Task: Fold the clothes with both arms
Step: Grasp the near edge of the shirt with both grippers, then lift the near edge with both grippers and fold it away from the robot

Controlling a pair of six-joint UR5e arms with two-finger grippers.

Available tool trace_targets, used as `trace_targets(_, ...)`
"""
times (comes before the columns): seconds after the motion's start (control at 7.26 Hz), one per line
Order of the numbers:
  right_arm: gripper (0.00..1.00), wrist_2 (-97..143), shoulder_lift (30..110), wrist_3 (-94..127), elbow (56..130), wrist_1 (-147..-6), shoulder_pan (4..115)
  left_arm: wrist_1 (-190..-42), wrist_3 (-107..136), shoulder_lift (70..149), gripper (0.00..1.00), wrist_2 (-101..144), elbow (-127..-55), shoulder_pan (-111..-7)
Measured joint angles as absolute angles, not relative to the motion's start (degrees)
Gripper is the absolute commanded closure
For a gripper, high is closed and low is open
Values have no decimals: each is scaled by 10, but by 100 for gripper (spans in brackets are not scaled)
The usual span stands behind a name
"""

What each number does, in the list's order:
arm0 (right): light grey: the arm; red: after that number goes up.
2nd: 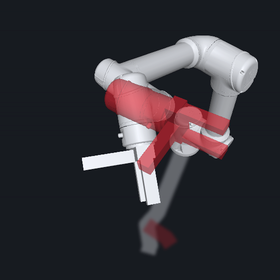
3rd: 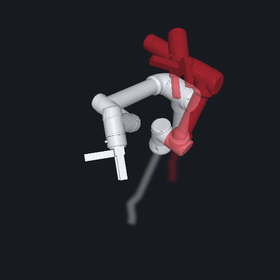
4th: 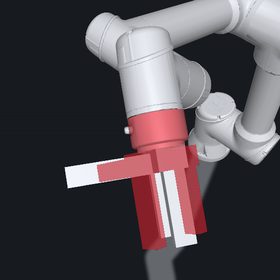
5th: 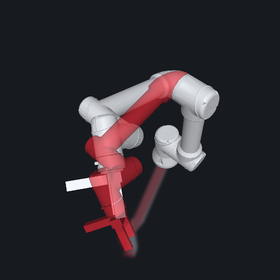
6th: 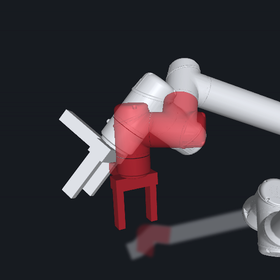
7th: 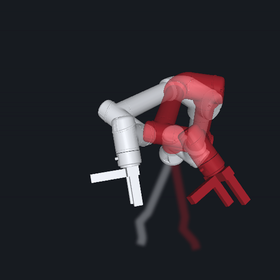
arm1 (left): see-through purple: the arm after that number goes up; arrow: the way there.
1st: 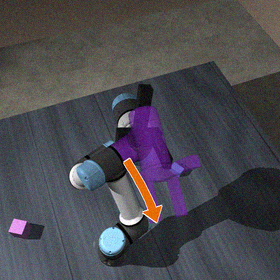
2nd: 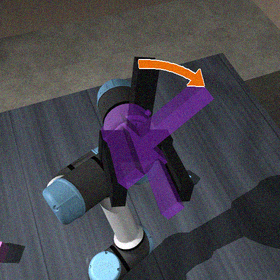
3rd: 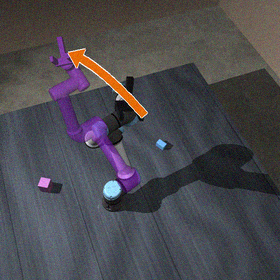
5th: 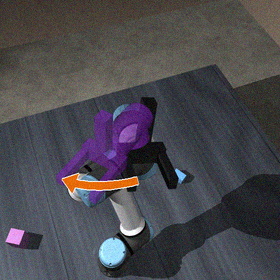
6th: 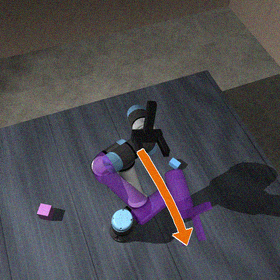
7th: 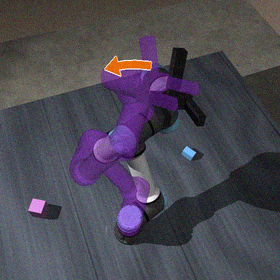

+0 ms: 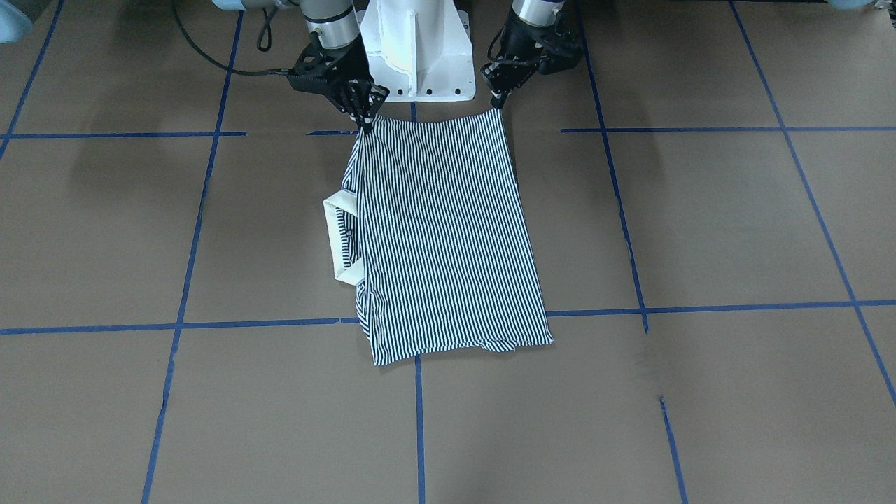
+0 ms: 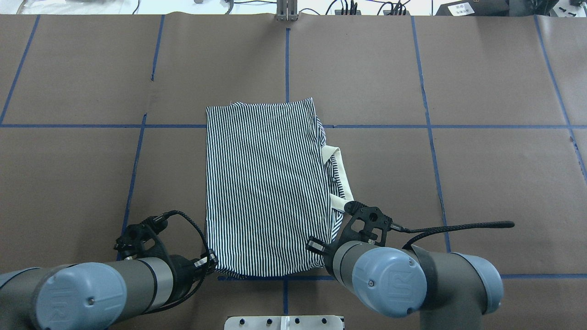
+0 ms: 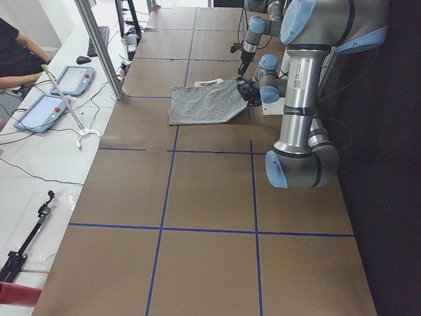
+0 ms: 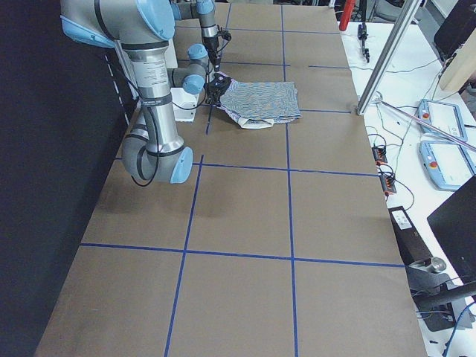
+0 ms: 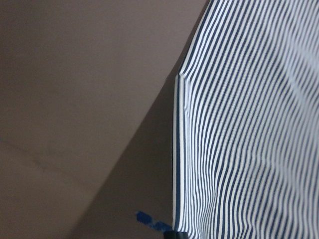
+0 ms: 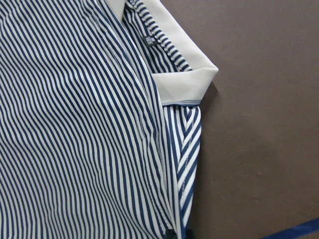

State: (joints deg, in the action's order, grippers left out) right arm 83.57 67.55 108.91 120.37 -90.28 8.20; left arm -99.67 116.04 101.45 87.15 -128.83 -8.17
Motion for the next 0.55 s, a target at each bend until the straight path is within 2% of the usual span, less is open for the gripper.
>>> trace_targets(0.28, 100, 829, 663, 1090, 1239, -958, 99, -964, 1145, 1024, 100, 880, -1332, -118)
trace_targets(0.55, 100, 865, 619, 1085, 1218, -966, 173, -953, 1097, 1062, 100, 917, -1311, -200)
